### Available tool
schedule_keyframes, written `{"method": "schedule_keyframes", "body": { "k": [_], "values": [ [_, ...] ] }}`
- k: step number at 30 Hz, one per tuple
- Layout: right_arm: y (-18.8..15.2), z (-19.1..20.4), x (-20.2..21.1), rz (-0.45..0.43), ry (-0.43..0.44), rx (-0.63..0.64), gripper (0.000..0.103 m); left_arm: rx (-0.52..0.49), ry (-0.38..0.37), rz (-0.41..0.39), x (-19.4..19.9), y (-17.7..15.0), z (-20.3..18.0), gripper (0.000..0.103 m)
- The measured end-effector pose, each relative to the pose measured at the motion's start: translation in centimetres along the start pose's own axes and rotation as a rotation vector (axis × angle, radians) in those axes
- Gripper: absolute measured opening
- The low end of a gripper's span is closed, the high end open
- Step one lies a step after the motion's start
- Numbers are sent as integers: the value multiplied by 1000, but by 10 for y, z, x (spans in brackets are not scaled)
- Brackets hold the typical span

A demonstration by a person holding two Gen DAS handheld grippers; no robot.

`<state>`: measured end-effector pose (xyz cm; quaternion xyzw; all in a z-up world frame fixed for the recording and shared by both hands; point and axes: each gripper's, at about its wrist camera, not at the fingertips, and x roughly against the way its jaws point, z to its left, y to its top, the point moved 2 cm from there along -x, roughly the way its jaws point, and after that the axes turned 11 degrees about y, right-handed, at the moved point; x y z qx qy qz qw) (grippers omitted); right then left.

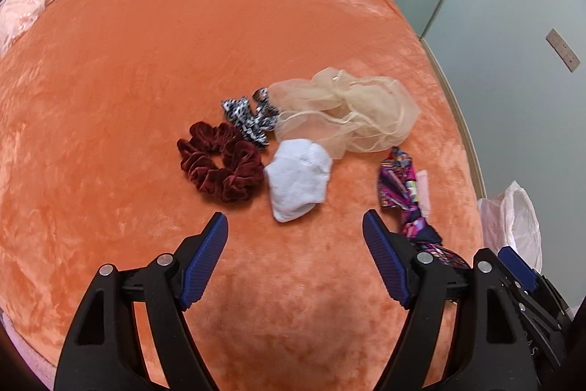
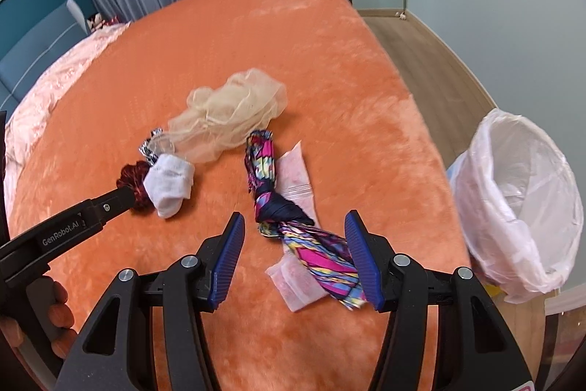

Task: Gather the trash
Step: 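Move both open tools back over the white sock and patterned scarf, then grasp the white sock with the left tool while the right tool grasps the patterned scarf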

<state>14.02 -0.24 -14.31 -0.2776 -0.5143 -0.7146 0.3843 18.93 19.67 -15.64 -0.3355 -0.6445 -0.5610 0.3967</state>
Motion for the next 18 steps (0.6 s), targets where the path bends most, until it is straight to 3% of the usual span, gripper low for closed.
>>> {"method": "schedule_keyframes", "body": {
  "k": [18],
  "values": [
    [4,-6,-90,130,-31,-3,56,21,-18,118,-72,12,2,69]
  ]
}}
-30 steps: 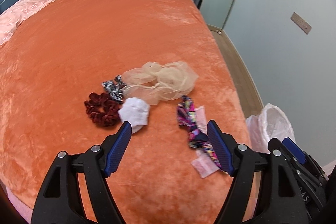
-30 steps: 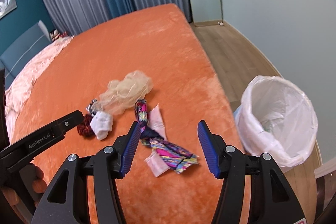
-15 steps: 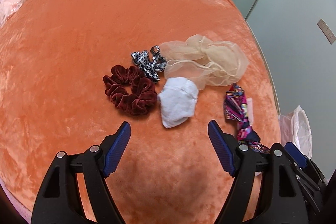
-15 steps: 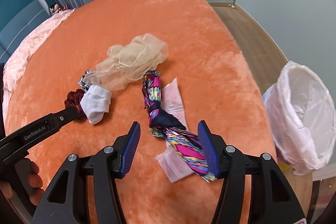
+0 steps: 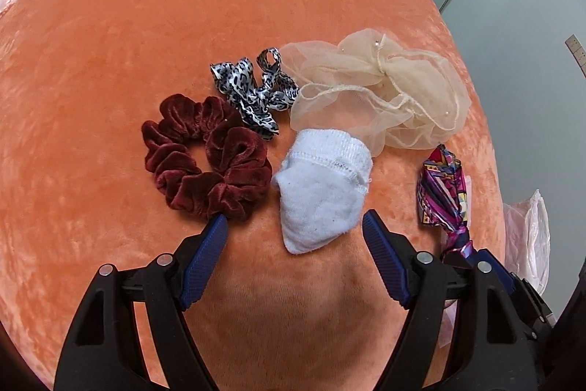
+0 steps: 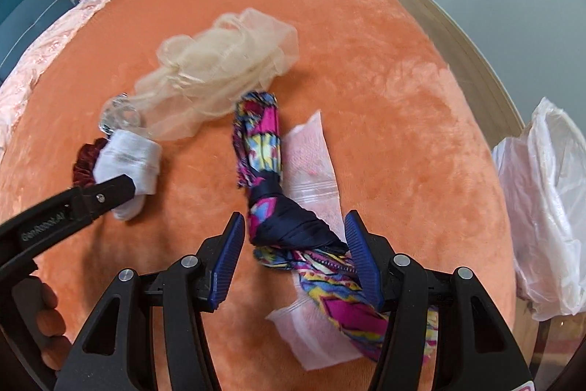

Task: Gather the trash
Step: 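Grasp the white sock with the left tool while the right tool grasps the patterned scarf, then carry the sock and scarf over the white bin with both tools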

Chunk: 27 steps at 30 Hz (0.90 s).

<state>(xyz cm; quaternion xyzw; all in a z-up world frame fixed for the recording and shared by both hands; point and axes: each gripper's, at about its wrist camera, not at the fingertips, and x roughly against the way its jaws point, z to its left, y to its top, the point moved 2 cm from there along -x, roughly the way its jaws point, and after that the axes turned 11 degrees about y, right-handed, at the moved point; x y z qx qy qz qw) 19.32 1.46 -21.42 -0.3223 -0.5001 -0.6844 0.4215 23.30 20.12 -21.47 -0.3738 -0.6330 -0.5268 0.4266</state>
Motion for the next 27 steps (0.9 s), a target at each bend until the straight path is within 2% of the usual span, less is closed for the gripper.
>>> {"method": "schedule_keyframes", "body": {
  "k": [2,3,5,8,11,18,27],
  "values": [
    [-2,-4,-6,14,14,-16,49,-1,-17,13,-6,-1,-1,56],
    [-3,-4,-7,15,26,-21,47,-3,-30,24,-8,-1,-1,53],
    [-4,-2,-6,5,27,-11,39,-1,-62,36,-10,-1,-2,35],
    [-5,3,2,-10,38,8,35,-11,-56,21,-6,-1,-6,25],
    [-3,8,15,-39,59,17,34,-39,-43,-5,4,-3,-16,20],
    [9,15,72,-161,117,10,34,-87,-64,-75,47,-7,-39,19],
    [31,-7,166,-356,138,-16,34,-186,-136,-215,134,-10,-89,19]
  ]
}}
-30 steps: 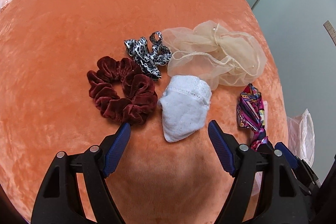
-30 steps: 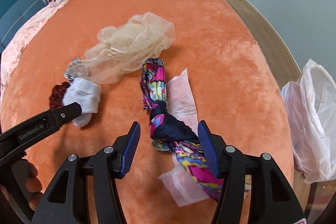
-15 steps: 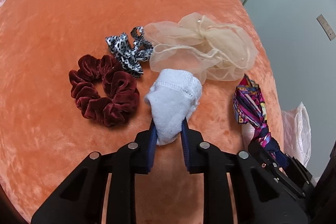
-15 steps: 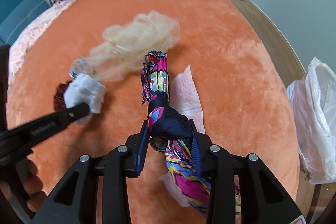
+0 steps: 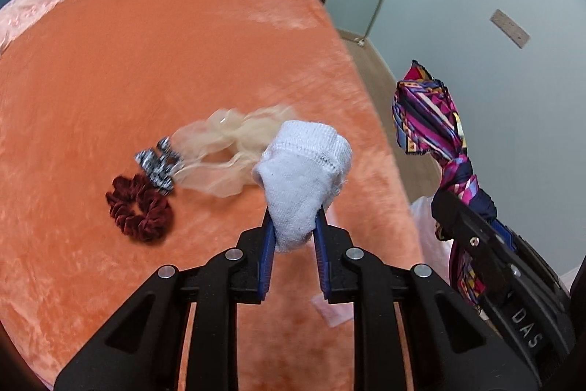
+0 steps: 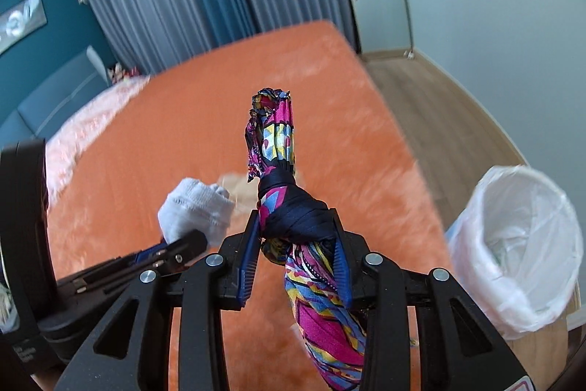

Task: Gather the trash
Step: 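Carry the sock and scarf over the white bin with both tools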

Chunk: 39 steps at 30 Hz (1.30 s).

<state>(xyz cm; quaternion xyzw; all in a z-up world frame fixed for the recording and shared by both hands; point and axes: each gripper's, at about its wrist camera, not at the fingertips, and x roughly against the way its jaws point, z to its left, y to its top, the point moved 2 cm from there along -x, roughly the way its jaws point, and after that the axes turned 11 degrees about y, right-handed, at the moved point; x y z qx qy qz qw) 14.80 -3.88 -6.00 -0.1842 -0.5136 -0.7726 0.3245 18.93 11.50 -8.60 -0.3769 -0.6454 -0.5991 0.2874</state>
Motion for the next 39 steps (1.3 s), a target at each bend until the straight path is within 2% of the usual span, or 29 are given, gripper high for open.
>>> {"method": "schedule_keyframes", "body": {
  "k": [4,10,21,30,39],
  "values": [
    [17,-21,43,-90,-18,-27,34,-48,-36,-51,26,8,-35,19],
    [24,-58,93,-175,-65,-82,34,-130,-104,-107,59,8,-92,19],
    [6,-129,158,-263,-145,-199,34,-262,-200,-131,81,-10,-177,20],
    [-14,-182,185,-291,-210,-291,34,-350,-278,-108,79,-24,-237,20],
    [-32,-213,188,-288,-248,-354,34,-419,-325,-69,63,-35,-286,21]
  ]
}}
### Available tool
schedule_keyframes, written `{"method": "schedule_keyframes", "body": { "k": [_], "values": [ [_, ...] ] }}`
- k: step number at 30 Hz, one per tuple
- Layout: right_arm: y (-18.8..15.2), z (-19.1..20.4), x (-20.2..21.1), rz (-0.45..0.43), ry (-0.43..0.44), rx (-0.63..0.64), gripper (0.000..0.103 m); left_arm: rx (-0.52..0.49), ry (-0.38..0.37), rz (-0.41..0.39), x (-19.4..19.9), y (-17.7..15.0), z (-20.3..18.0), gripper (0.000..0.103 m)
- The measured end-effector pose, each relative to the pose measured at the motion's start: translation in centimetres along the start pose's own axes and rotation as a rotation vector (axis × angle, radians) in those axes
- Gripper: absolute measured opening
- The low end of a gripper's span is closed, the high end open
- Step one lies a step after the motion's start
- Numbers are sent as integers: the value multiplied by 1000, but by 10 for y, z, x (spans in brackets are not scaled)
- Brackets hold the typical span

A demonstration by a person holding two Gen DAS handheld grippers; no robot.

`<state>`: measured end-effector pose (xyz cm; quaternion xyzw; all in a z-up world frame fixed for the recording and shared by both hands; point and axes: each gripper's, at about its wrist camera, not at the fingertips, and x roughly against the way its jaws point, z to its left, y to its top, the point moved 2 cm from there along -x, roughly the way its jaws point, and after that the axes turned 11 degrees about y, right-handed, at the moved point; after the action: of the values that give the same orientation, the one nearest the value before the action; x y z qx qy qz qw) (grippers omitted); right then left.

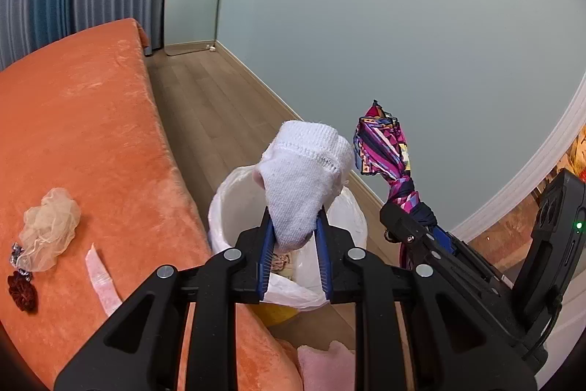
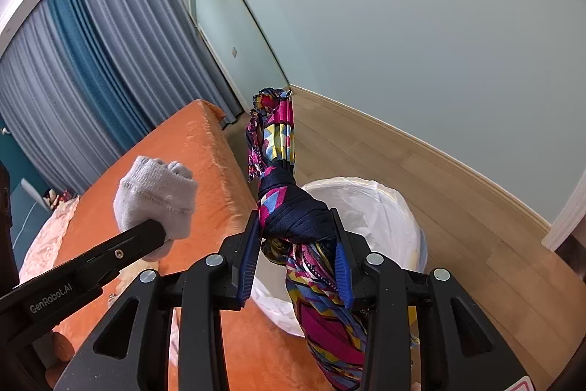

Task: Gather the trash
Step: 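Carry the sock and scarf over the white bin with both tools, then open both tools to drop sock and scarf into the bin, then move both open tools back over the red scrunchie and pink wipe packet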

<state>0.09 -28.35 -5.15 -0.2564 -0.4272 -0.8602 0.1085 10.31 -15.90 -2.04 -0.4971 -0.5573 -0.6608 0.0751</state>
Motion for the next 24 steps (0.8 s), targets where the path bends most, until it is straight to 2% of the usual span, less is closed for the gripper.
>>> {"method": "schedule_keyframes", "body": {
  "k": [6,7,8,9,10,13,16,24],
  "values": [
    [-2,-15,-9,6,-17,-24,35,-27,-13,20,-21,2,-17,24],
    [-2,-15,-10,8,-17,-25,37,-27,-8,21,-25,3,-18,33],
    [-3,-16,-13,9,-17,-28,38,-18,5,19,-29,4,-18,51],
    [-1,-15,-17,11,-22,-33,39,-2,33,9,-31,6,-15,58],
    [-1,-13,-22,10,-26,-38,40,10,58,-5,-32,7,-12,61],
    [-1,-12,-32,20,-34,-37,43,27,81,5,-38,10,-3,61],
    [-4,-7,-36,23,-34,-16,51,44,107,2,-38,10,9,61],
    [-9,7,-41,53,-18,28,51,81,143,5,-30,1,37,61]
  ]
}}
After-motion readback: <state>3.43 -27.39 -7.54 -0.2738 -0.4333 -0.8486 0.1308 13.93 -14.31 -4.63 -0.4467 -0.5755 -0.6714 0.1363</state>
